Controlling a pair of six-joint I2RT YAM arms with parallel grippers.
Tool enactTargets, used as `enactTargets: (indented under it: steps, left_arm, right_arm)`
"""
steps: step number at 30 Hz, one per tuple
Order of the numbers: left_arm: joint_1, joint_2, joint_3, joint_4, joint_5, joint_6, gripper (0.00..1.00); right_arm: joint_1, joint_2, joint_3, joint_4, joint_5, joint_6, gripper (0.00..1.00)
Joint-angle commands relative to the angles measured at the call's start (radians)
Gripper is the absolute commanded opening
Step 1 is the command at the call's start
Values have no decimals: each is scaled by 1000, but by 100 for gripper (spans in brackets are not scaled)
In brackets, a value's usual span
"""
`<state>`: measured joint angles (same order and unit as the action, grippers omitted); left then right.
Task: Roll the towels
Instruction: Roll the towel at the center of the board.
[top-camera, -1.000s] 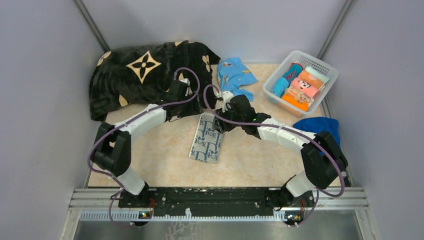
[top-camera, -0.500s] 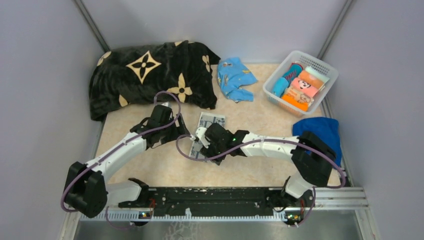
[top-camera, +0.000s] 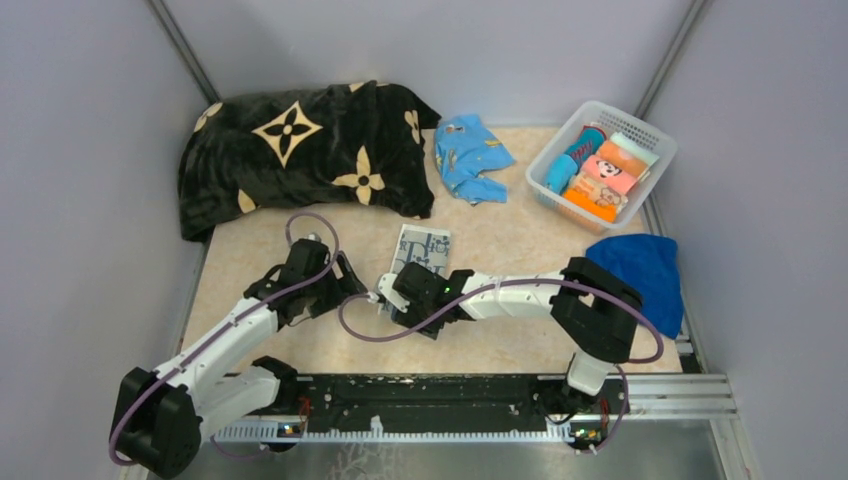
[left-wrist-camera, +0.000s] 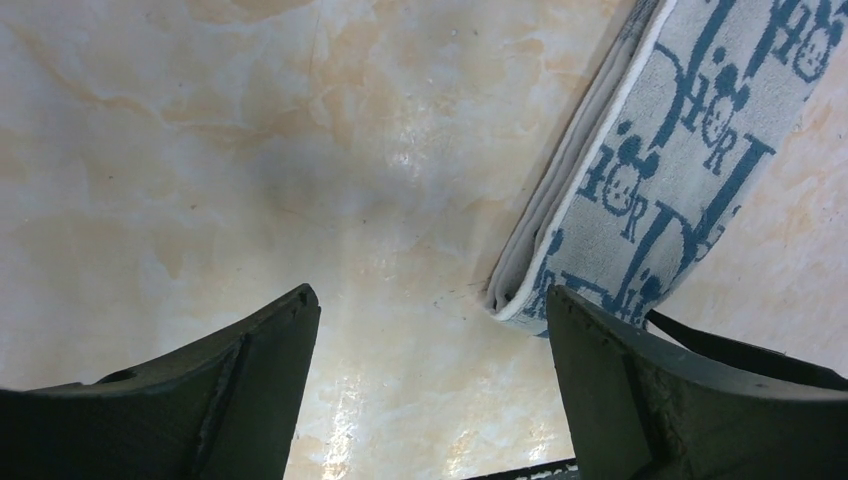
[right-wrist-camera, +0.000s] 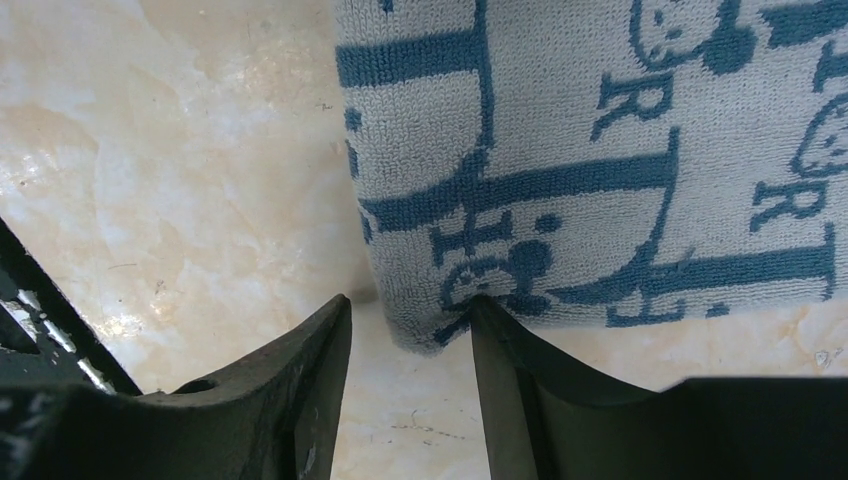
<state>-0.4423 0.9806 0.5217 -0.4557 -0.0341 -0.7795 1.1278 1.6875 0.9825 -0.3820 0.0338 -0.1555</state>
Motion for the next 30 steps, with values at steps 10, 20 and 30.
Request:
enactTargets:
  steps: [10, 20, 30]
  left_arm:
    - [10, 1, -37, -39, 45, -109, 92]
    - [10, -52, -69, -60, 120, -253, 96]
    - [10, -79, -155, 54, 245, -362, 90]
  right_arm:
    - [18, 117, 43, -23, 35, 18, 34]
    - [16, 109, 70, 61, -137, 176, 11]
    - [7, 125, 101, 111, -136, 374, 11]
